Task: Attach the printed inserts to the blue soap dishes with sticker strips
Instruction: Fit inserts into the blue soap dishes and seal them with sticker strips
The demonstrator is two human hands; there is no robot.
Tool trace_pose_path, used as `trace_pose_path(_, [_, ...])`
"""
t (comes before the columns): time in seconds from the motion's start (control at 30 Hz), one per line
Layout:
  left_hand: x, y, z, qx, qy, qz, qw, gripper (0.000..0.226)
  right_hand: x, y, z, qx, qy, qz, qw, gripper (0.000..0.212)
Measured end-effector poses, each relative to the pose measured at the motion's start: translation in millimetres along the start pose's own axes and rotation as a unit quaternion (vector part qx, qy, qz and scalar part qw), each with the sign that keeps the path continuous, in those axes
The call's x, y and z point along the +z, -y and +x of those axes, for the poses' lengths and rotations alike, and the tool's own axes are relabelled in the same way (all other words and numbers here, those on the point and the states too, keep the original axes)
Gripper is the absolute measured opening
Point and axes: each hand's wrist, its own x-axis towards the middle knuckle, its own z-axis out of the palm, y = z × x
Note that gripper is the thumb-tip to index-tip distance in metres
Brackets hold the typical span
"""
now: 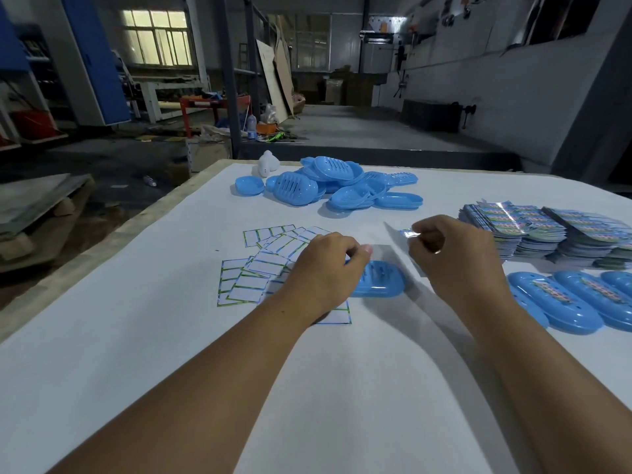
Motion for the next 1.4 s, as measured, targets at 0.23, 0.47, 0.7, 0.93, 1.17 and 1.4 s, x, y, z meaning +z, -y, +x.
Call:
trace_pose_path(0.23, [3.4,0.8,6.0,-0.08,-0.034,-0.112,0.99,0.055,12.0,17.9,-16.1,-0.087,0.07,0.054,0.992,0.017])
trace_pose_path(0.47, [2.7,5.0,9.8,-0.143,-0.032,-0.188,0.971,0.018,18.5,15.0,-17.6,-0.042,0.084,0.117,0.989,0.012])
trace_pose_path(0.7, [1.8,2.3,7.1,-0.118,0.009,-0.207,0.971,0.021,13.8,4.8,-0.4,0.119,0.082,0.239,0.96,0.037])
trace_pose_path(0.93, [-1.1,1.2,10.4,-0.117,-0.026,-0.245,0.962,0.013,11.3,8.8,-0.8,0.133,0.096,0.319,0.933,0.031])
trace_pose_path(1.17, [-3.9,-3.6,8.4,-0.113,0.0,-0.301,0.947,0.023,11.6,11.6,-0.2,0.192,0.087,0.412,0.887,0.053])
trace_pose_path(1.4, [-5.2,-3.5,8.8,-0.08,0.001,-0.279,0.957,0.012,10.9,11.7,-5.5,0.133,0.146,0.298,0.934,0.048])
